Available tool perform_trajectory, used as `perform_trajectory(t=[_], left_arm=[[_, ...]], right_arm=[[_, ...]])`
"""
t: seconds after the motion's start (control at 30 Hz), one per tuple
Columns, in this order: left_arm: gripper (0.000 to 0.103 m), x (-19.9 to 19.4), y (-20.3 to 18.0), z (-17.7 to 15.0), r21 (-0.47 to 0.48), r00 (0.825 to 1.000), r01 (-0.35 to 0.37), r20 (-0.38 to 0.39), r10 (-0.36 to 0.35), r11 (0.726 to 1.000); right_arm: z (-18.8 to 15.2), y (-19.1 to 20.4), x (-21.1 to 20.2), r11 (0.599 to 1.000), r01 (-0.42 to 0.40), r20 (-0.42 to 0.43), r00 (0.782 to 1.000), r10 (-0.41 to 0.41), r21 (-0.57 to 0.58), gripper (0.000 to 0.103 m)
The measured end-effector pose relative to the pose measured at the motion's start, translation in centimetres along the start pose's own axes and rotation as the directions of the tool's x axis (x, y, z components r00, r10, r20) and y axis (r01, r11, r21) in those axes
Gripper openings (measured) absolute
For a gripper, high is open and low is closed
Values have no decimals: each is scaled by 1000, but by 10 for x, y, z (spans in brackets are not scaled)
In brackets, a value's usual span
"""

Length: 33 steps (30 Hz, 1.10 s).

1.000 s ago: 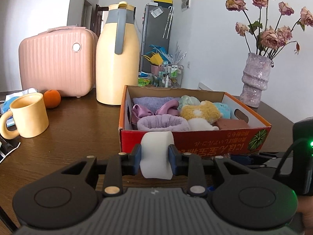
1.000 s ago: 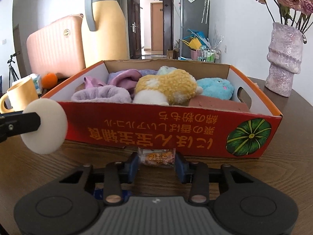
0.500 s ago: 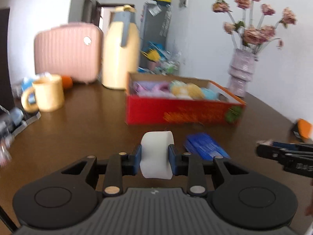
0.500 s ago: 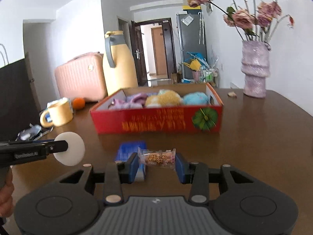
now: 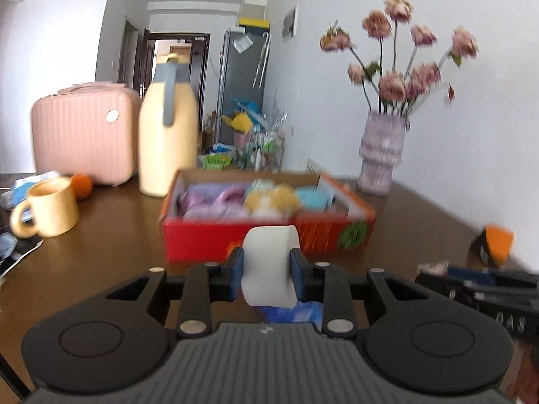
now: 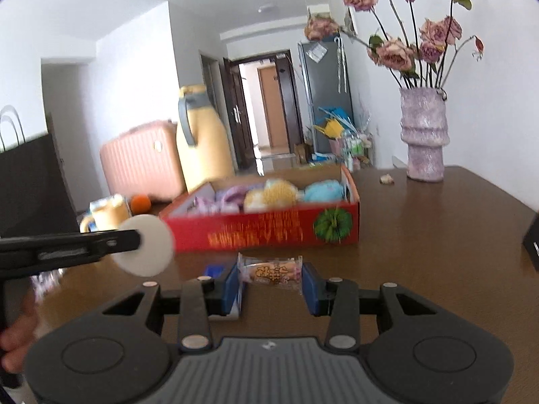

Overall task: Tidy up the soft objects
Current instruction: 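Carry the tape roll and snack into the red box with both grippers, then open both grippers in the box and lift them toward the blue tissue pack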

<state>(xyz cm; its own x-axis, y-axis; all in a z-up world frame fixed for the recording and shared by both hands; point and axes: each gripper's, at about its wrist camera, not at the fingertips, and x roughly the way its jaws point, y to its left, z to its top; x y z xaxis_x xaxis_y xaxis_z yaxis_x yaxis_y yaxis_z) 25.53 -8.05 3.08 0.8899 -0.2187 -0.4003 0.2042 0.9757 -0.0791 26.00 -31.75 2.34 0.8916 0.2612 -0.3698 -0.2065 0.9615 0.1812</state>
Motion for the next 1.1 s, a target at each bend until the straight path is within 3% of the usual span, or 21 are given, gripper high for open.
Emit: perform_trajectory(t=[0.13,0.27,0.43,0.5,0.53,0.6,0.67,0.73,0.8,0.87,0.93,1.1], left_arm=[[30,47,-15,41,-60,999,38,41,-36,997],[30,116,-35,70,-44,999,-26,46,28,999],[30,200,-45,84,-83,998,-43,-50,39,996],[33,228,-48,81,-78,994,-81,-82,75,994],[35,242,-48,80,-70,991,-80,-112,71,994],[67,257,-47,78,-73,989,-31,-148,20,997],[74,267,-49,73,-53,982,-34,-186,24,998],[75,270,-49,71,-10,984,-47,-175,44,999],[75,270,-43,72,-45,982,-54,-182,45,998],[78,269,-34,75,-104,977,-9,-213,-14,995],[79,264,-28,78,-125,979,-12,-204,-13,992],[80,249,-30,86,-54,989,-35,-144,27,998]], right_arm=[[47,-32,36,994,-61,40,998,57,91,39],[89,-67,105,979,-51,14,999,49,196,39],[118,-86,210,980,10,-65,998,3,201,39],[122,-91,247,980,38,-98,995,-19,194,40],[123,-92,261,982,49,-117,993,-28,185,44],[125,-92,288,983,83,-167,984,-56,161,58],[123,-88,299,987,71,-163,985,-47,143,65],[121,-85,307,990,72,-147,988,-53,124,74],[121,-83,308,991,94,-148,986,-79,100,74],[122,-87,304,989,82,-139,988,-65,125,76],[124,-92,300,985,73,-136,989,-53,153,76],[127,-93,283,985,84,-136,989,-64,150,76]])
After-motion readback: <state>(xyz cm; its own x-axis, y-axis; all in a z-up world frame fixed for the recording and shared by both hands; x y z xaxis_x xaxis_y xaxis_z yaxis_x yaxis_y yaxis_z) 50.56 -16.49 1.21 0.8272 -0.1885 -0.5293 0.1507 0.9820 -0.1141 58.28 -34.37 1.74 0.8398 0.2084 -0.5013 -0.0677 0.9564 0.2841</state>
